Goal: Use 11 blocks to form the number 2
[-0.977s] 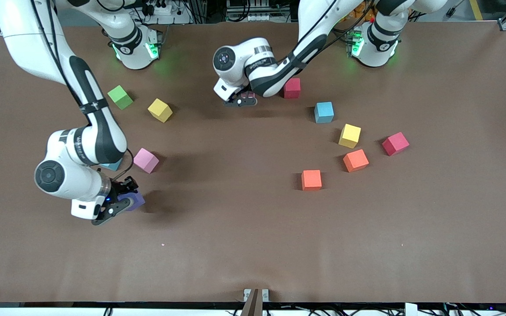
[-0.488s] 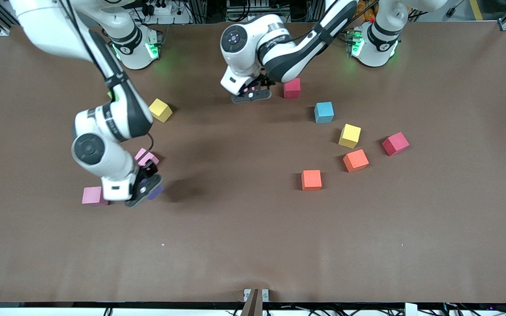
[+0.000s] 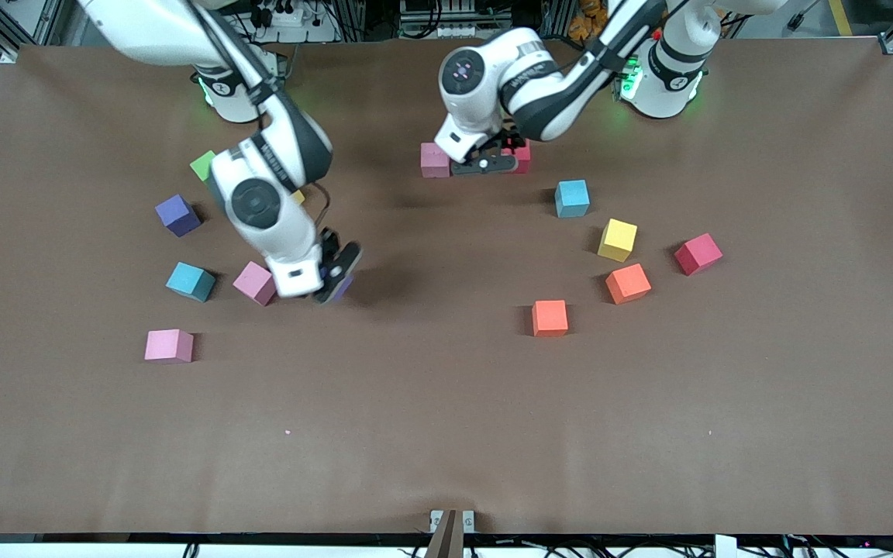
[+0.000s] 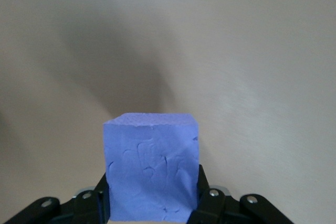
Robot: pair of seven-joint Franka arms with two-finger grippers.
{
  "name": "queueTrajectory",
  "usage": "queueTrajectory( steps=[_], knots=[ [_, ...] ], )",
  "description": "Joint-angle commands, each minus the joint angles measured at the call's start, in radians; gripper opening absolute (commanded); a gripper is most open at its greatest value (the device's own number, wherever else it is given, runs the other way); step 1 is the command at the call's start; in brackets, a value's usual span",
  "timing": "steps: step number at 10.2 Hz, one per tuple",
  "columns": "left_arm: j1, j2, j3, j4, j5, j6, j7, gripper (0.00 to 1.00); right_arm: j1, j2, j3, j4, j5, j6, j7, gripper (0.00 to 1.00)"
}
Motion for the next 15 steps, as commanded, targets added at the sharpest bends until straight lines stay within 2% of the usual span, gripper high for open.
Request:
queueTrajectory(
  steps=[1, 2, 3, 6, 8, 10, 12, 13, 15],
  knots=[
    [0.024, -0.045, -0.019, -0.135, -0.023, 0.108, 0.053, 1.00, 0.027, -0.100, 0.084, -0.106, -0.037, 0.031, -0.009, 0.61],
    [0.024, -0.045, -0.019, -0.184, -0.020, 0.186, 0.058, 1.00, 0.026, -0.106, 0.131, -0.129, -0.038, 0.037, -0.010, 0.61],
    [0.024, -0.044, -0.019, -0.216, -0.019, 0.243, 0.058, 1.00, 0.029, -0.105, 0.147, -0.150, -0.038, 0.049, -0.013, 0.61],
    [0.024, -0.036, -0.019, -0.245, -0.019, 0.248, 0.076, 1.00, 0.009, -0.129, 0.239, -0.302, -0.038, 0.196, -0.021, 0.61],
    [0.025, -0.030, -0.019, -0.258, -0.019, 0.250, 0.085, 1.00, 0.009, -0.149, 0.269, -0.394, -0.037, 0.258, -0.020, 0.61],
    [0.026, -0.016, -0.017, -0.258, -0.019, 0.250, 0.090, 1.00, 0.009, -0.148, 0.312, -0.421, -0.034, 0.270, -0.004, 0.58],
    [0.026, 0.001, -0.017, -0.256, -0.019, 0.254, 0.088, 1.00, 0.006, -0.148, 0.395, -0.425, -0.034, 0.266, 0.093, 0.58],
    [0.024, 0.004, -0.017, -0.256, -0.021, 0.257, 0.088, 0.82, 0.006, -0.148, 0.417, -0.425, -0.034, 0.264, 0.101, 0.58],
    [0.024, 0.013, -0.017, -0.252, -0.023, 0.257, 0.070, 0.02, 0.000, -0.146, 0.421, -0.434, -0.034, 0.263, 0.071, 0.58]
  ],
)
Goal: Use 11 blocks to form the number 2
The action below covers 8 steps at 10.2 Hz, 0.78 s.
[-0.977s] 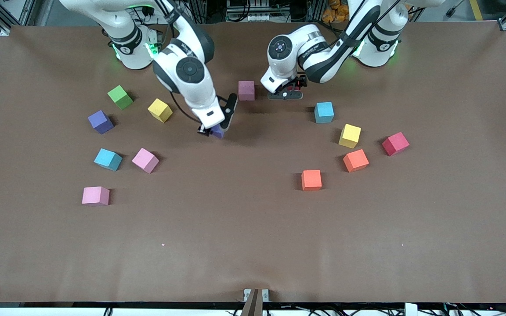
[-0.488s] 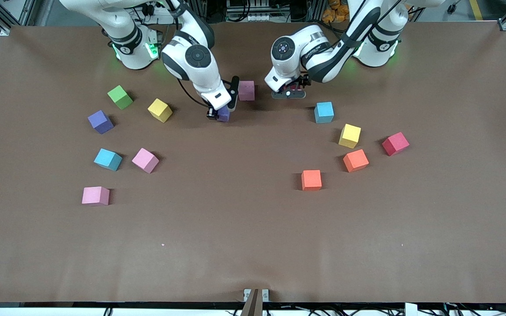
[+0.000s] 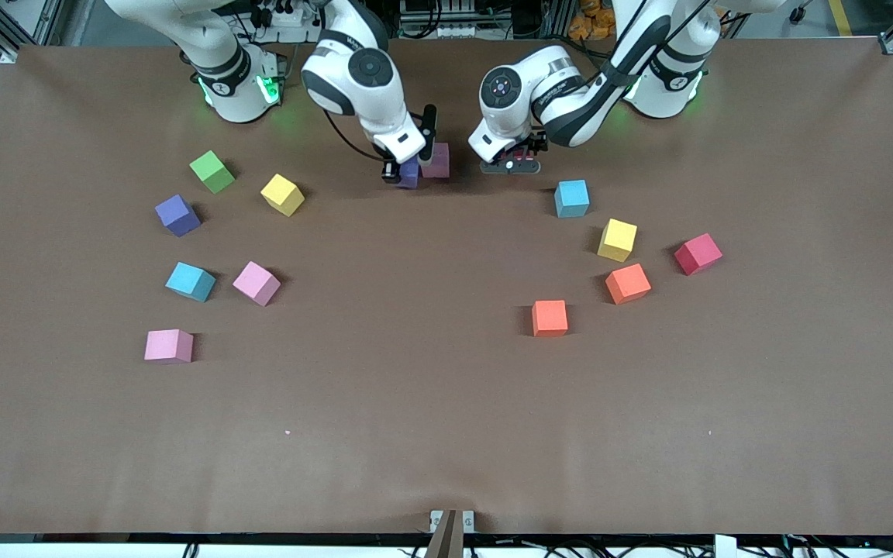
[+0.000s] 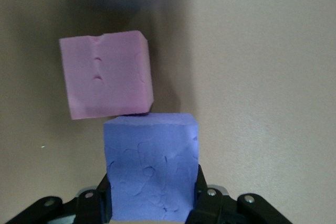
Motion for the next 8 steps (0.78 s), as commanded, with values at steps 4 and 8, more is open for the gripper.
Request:
queueTrajectory(
  steps=[4, 8],
  knots=[
    [0.068, -0.009, -0.004, 0.026, -0.022, 0.008, -0.038, 0.00, -0.155, -0.026, 0.158, -0.061, -0.003, 0.006, -0.031, 0.58],
    [0.114, -0.040, -0.006, 0.086, -0.024, -0.107, -0.338, 0.00, -0.192, -0.020, 0.204, -0.064, -0.004, 0.004, -0.051, 0.57]
  ],
)
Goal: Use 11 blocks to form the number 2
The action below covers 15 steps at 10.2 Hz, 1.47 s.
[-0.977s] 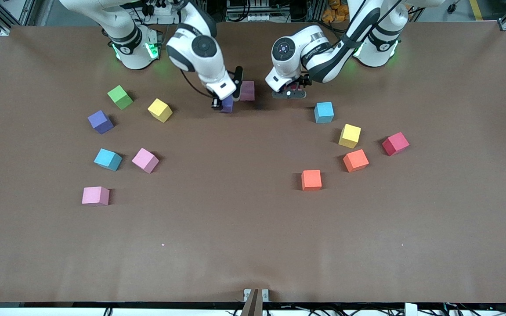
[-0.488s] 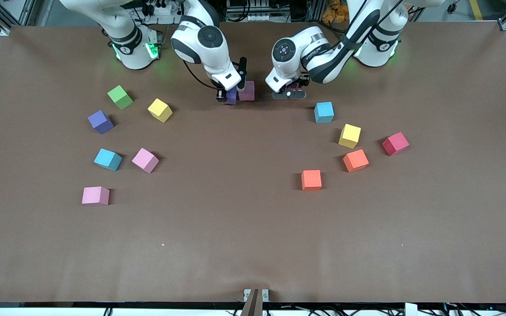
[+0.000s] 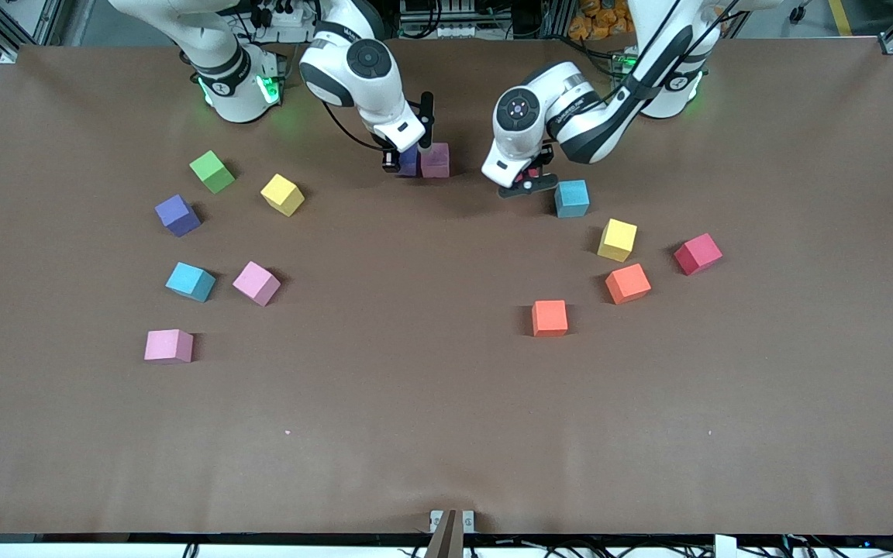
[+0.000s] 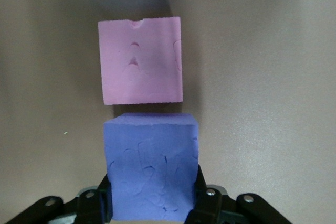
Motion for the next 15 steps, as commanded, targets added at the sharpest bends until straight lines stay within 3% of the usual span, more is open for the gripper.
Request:
queueTrajectory(
  steps=[1, 6, 9, 15],
  knots=[
    [0.029, -0.034, -0.010, 0.033, -0.021, -0.078, -0.139, 0.00, -0.029, -0.006, 0.027, -0.019, -0.005, 0.015, -0.015, 0.57],
    [0.118, -0.034, -0.009, 0.107, -0.182, -0.168, -0.329, 0.00, -0.025, 0.043, 0.024, -0.019, -0.009, 0.063, -0.015, 0.57],
    [0.167, -0.037, -0.012, 0.108, -0.213, -0.168, -0.391, 0.00, -0.025, 0.054, 0.022, -0.018, -0.013, 0.065, -0.015, 0.57],
    [0.167, -0.034, -0.010, 0.107, -0.222, -0.155, -0.390, 0.00, -0.025, 0.084, 0.016, -0.019, -0.039, 0.095, -0.015, 0.57]
  ],
)
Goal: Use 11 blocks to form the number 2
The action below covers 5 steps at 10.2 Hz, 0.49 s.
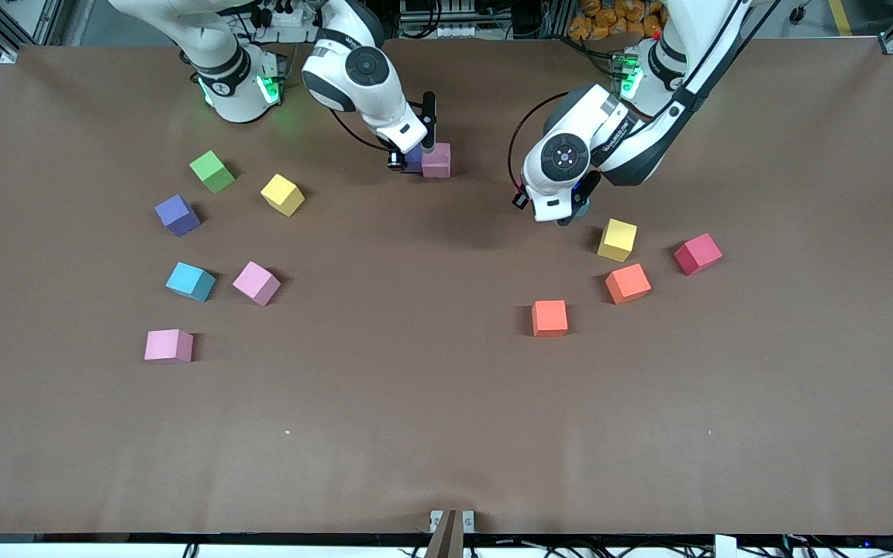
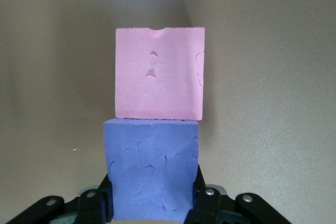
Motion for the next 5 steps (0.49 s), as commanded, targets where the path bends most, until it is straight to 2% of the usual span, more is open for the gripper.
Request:
queueTrajectory(
  steps=[1, 5],
  knots=[
    [0.006, -0.022, -0.009, -0.005, -0.026, -0.011, -0.010, 0.00, -0.024, 0.016, 0.012, -0.006, -0.034, 0.013, -0.006, 0.57],
    [0.002, -0.019, -0.009, -0.003, -0.023, -0.011, -0.010, 0.00, -0.026, 0.018, 0.012, -0.005, -0.042, 0.013, -0.006, 0.65]
  ],
)
